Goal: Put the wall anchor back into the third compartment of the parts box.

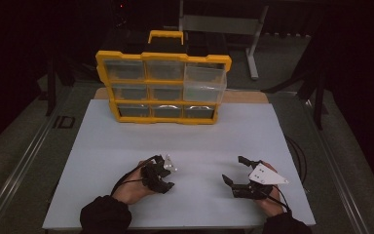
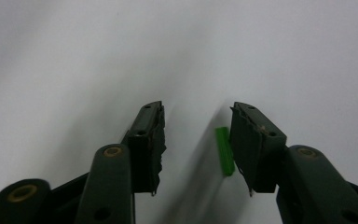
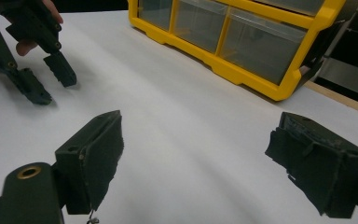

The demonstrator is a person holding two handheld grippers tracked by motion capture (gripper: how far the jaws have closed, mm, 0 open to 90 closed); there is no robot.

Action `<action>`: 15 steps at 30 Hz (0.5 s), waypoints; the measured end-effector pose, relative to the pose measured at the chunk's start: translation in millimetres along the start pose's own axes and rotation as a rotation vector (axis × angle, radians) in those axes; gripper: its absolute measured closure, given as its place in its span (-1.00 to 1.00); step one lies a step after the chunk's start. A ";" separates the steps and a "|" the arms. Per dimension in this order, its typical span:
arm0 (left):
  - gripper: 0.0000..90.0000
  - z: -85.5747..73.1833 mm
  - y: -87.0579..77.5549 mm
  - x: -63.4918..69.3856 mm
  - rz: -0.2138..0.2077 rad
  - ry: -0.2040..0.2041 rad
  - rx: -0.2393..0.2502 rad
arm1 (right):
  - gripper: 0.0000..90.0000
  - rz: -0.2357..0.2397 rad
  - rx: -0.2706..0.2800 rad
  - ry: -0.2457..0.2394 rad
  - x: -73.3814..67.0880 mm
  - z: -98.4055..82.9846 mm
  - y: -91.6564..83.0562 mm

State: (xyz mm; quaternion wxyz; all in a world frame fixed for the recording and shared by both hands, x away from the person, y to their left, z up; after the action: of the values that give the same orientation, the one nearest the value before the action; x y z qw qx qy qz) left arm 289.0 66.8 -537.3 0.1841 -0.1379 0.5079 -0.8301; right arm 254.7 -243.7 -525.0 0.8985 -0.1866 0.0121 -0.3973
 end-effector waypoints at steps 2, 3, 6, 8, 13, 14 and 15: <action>0.23 -1.5 0.5 -0.8 -0.021 -0.012 -0.003 | -0.66 0.000 -0.001 -0.003 0.0 -0.1 0.1; 0.24 -1.5 0.5 -0.8 -0.021 -0.012 -0.003 | -0.66 0.000 -0.001 -0.003 0.0 -0.1 0.1; 0.23 -2.3 -0.5 -0.1 -0.036 -0.010 -0.014 | -0.66 0.001 -0.003 -0.007 -0.1 -0.2 0.2; 0.29 -3.0 -1.0 -0.3 -0.038 -0.019 -0.016 | -0.66 0.000 -0.003 -0.008 0.0 -0.2 0.1; 0.57 -4.6 -3.1 -1.0 -0.037 -0.023 -0.029 | -0.66 -0.001 -0.004 -0.008 0.0 -0.2 0.0; 0.57 -4.7 -3.2 -0.5 -0.038 -0.024 -0.032 | -0.66 -0.001 -0.003 -0.009 0.0 -0.2 0.0; 0.64 -4.4 -3.0 0.4 -0.042 -0.032 -0.036 | -0.66 -0.002 -0.004 -0.009 -0.1 -0.2 0.1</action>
State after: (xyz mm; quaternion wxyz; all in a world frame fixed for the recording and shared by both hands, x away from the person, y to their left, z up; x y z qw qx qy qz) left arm 286.3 71.4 -536.5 0.1725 -0.1652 0.5166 -0.8222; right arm 254.7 -243.6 -525.2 0.8978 -0.1902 0.0088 -0.3972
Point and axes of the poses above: each handheld gripper's, and its own axes: y roughly forward along the jaws, z roughly out of its top, x roughly to its right, the point moved 2 cm from there along y, roughly forward along the jaws, and after that the axes turned 2 degrees about -z, right-handed, at the moved point
